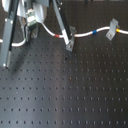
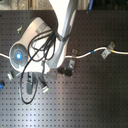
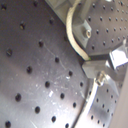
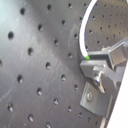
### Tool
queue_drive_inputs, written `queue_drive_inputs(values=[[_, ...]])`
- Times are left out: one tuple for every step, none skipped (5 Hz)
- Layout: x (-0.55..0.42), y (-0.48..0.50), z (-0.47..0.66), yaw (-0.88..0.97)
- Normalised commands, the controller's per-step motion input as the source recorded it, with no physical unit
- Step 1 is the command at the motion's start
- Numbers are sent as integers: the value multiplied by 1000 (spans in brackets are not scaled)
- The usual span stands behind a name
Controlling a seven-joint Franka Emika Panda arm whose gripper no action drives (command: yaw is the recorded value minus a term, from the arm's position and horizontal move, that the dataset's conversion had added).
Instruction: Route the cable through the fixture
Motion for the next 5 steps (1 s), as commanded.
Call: queue_drive_inputs(values=[[-22, -89, -344, 740], [73, -138, -432, 660], [90, -151, -405, 688], [0, 0, 2, 14], [138, 73, 50, 357]])
